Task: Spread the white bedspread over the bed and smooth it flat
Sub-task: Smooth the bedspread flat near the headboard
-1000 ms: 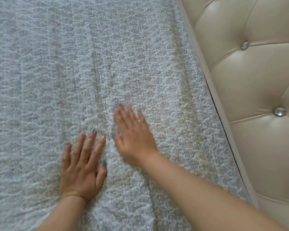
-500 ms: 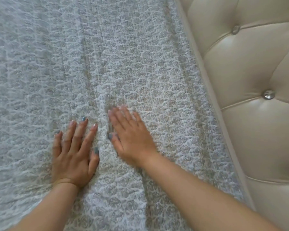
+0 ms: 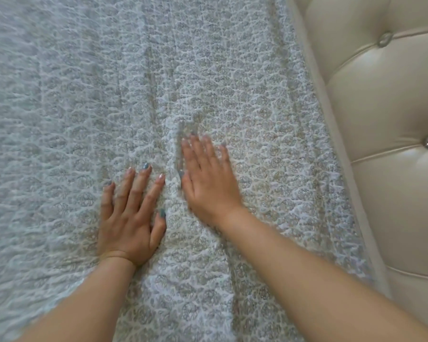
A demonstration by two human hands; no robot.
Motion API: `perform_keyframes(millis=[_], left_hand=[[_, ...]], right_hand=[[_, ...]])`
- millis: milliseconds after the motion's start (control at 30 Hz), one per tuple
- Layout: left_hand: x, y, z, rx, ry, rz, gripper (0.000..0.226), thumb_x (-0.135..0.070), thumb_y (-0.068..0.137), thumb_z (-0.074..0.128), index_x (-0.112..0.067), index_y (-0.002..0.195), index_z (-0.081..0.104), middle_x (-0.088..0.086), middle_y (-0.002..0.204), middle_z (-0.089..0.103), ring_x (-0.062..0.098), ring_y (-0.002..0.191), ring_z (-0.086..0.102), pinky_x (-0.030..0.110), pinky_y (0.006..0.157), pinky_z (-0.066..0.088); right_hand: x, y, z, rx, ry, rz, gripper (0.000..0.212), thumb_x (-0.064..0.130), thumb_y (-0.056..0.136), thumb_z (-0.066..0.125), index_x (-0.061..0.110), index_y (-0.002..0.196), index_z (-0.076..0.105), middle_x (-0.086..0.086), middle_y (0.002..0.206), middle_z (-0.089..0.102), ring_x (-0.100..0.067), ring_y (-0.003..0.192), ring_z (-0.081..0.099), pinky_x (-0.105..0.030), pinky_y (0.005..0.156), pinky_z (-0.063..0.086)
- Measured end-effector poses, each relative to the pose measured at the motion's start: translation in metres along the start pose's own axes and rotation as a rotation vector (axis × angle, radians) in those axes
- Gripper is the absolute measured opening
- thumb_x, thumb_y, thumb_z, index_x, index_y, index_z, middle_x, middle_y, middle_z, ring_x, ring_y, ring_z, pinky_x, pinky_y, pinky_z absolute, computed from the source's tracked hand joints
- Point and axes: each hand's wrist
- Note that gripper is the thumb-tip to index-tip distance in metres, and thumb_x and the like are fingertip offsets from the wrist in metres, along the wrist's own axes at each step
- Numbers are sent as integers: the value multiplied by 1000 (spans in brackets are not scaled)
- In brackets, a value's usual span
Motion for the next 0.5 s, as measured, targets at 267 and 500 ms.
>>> perform_keyframes(millis=[267,500], left_hand=[[4,2,0,12,-20,19,64,-40,85,34,-20,146,36,7,155,29,29,145,19,53,117,13],[6,-5,0,30,-52,19,66,-41,83,36,-23,146,33,6,155,28,28,144,21,52,116,14]], right_hand=[[-142,60,-48,-161,-58,500,70,56,96,11,19,153,-6,-5,161,-10,-26,148,-8,-50,120,4],[-62,98,-25,-126,-61,232,71,62,93,2,23,151,-12,-1,160,-15,-26,147,-16,-46,120,-6]])
Point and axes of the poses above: each hand's wrist, its own y-axis towards the middle knuckle, its own z-axis out of the palm, x = y × z
